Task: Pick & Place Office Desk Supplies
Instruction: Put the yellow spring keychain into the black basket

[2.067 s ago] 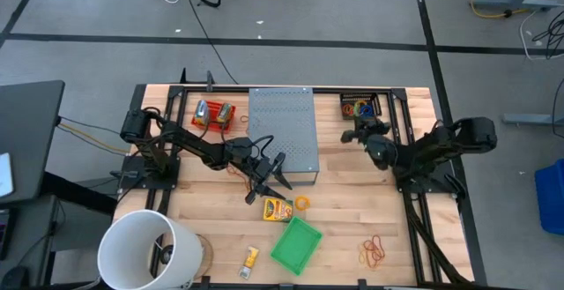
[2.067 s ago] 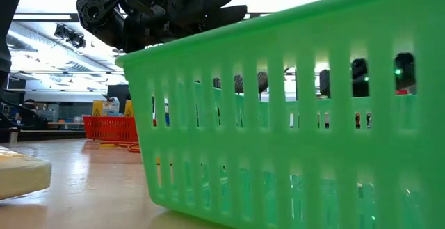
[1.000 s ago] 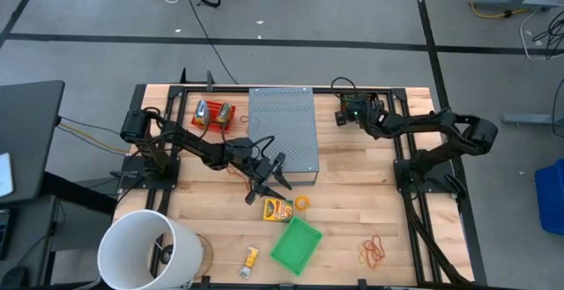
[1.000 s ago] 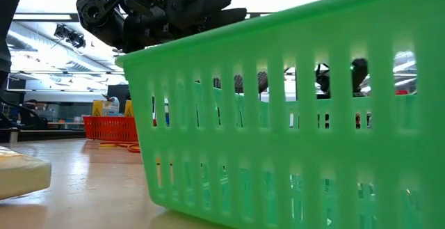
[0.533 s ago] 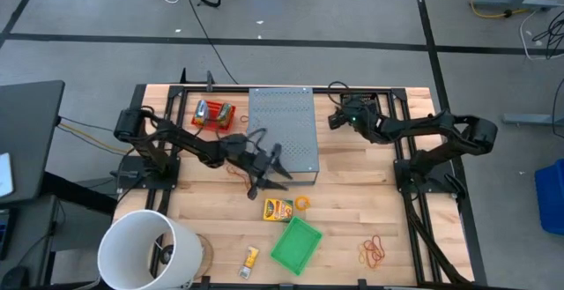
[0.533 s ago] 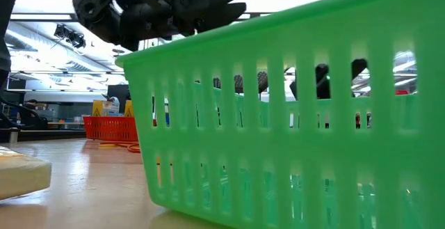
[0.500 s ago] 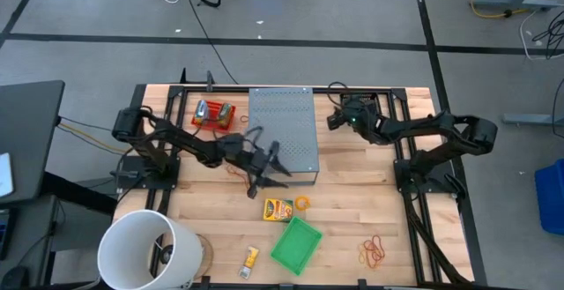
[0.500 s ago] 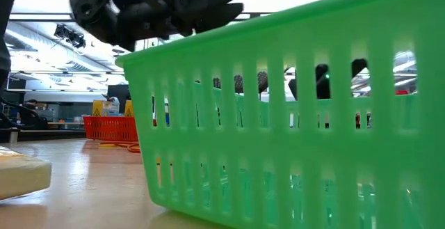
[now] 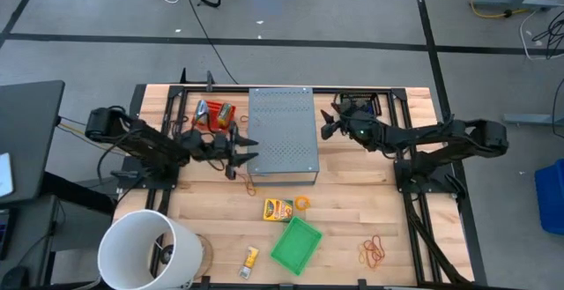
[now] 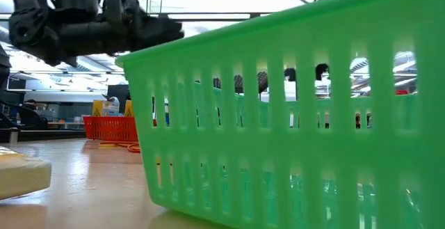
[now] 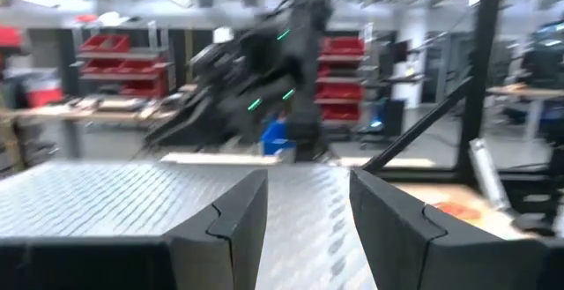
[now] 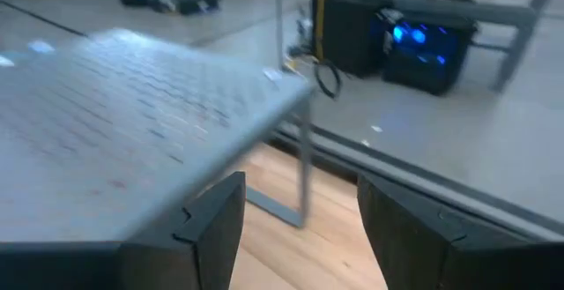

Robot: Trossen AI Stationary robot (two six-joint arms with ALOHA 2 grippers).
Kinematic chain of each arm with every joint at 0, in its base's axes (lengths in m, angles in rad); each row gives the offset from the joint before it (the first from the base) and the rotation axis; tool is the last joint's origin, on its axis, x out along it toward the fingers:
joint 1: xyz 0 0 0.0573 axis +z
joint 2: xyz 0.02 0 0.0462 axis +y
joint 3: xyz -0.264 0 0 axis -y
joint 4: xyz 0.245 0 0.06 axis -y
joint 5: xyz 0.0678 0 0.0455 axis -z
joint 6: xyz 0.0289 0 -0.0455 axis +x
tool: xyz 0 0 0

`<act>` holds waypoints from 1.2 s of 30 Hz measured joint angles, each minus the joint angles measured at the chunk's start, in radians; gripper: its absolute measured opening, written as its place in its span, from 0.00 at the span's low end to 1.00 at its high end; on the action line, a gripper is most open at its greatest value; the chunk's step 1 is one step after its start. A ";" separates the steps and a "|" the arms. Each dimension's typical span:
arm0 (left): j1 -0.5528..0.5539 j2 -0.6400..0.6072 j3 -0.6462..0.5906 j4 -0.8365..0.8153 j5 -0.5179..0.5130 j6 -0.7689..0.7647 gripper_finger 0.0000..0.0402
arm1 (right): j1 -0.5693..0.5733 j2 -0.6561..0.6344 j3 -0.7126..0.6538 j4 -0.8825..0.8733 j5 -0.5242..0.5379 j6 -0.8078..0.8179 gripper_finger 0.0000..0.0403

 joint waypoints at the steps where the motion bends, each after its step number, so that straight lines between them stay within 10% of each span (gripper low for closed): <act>1: 0.005 -0.008 -0.018 -0.005 -0.016 0.000 0.42 | 0.016 -0.016 0.000 0.003 0.006 -0.005 0.56; 15: 0.003 -0.012 -0.153 -0.007 -0.193 -0.034 0.42 | 0.325 -0.226 0.000 0.020 0.233 -0.191 0.56; 36: -0.040 -0.007 -0.157 0.043 -0.076 0.043 0.42 | 0.846 -0.256 0.000 0.060 0.246 -0.250 0.56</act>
